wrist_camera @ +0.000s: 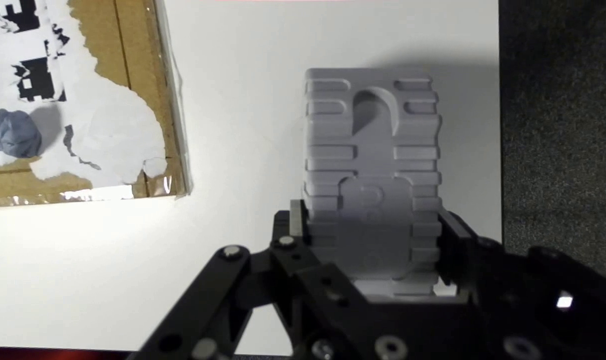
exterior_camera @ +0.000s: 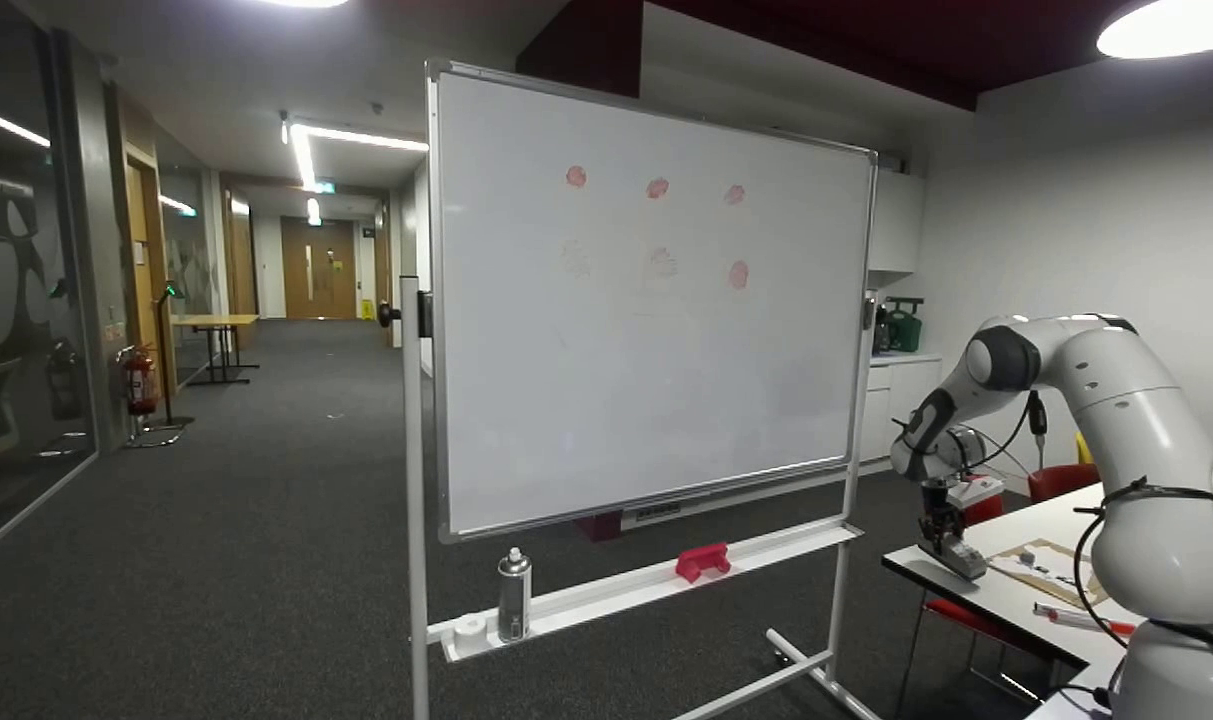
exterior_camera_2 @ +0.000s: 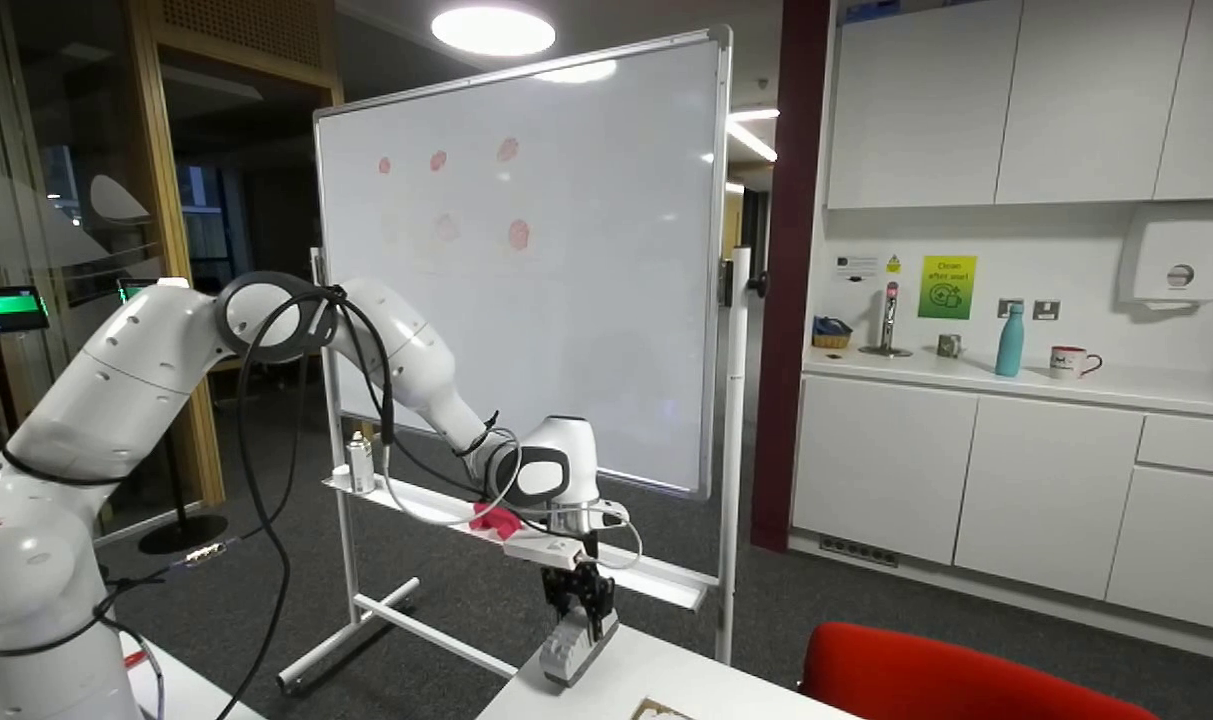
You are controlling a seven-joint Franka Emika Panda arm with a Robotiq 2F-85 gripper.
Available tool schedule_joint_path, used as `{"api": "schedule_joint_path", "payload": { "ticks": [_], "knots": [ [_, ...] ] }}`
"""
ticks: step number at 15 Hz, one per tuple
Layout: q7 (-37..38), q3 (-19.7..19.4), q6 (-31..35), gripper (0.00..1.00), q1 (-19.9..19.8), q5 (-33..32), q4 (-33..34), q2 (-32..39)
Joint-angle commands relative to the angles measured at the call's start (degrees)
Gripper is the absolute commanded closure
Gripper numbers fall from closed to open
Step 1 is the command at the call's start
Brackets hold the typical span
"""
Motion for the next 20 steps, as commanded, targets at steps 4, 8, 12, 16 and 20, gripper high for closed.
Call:
{"api": "schedule_joint_path", "payload": {
  "ticks": [4, 8, 12, 16, 20],
  "knots": [
    [0.6, 1.1, -0.4, 0.65, -0.2, -3.1, -0.8, -0.5],
    [0.6, 2.1, -0.6, 0.4, -0.8, -2.9, 0.0, 0.5],
    [0.6, 2.2, -0.7, 0.4, -0.8, -3.0, 0.0, 0.5],
    [0.1, 2.6, -1.4, 0.65, -1.1, -2.7, 0.1, 0.7],
    [-0.1, 2.6, -1.1, 0.65, -1.2, -2.8, 0.1, 0.8]
  ]
}}
